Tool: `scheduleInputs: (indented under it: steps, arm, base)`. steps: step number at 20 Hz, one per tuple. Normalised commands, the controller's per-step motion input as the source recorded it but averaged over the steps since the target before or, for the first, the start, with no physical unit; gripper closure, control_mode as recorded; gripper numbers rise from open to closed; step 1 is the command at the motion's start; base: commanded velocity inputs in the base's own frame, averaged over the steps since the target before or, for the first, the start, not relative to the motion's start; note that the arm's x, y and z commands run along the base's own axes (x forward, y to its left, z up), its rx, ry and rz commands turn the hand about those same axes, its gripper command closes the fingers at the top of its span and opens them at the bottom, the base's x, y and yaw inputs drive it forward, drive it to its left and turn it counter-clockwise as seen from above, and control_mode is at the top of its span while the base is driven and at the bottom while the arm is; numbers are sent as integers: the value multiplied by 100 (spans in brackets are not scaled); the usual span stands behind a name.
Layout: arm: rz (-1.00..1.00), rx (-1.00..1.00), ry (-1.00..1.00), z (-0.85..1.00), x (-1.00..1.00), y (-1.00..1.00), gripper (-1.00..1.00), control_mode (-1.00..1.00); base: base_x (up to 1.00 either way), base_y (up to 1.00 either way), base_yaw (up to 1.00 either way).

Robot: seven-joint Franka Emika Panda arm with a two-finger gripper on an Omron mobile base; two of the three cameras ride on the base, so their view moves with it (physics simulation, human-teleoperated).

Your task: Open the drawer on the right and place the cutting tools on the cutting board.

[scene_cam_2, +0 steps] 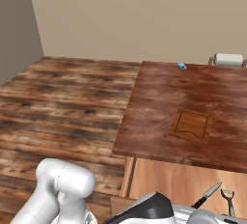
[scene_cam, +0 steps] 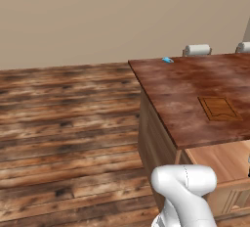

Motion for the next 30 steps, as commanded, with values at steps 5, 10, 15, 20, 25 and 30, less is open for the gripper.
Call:
scheduleInputs:
  steps: [5, 10, 15, 20, 25, 30]
  arm:
    - [6, -32, 34, 28, 51, 11, -100, -100]
    - [0, -25, 48, 4, 51, 2, -100, -100]
    - [0, -2, 62, 0, 64, 0, -100, -100]
    - [0, 19, 59, 0, 51, 0, -100, -100]
    - [-1, 36, 47, -12, 25, 0, -100, -100]
    - [-1, 42, 34, -13, 1, 0, -100, -100]
  base:
    - [0, 0, 0]
    - [0, 0, 0]
    - [0, 0, 0]
    - [0, 0, 0]
    - [0, 0, 0]
    - [0, 0, 0]
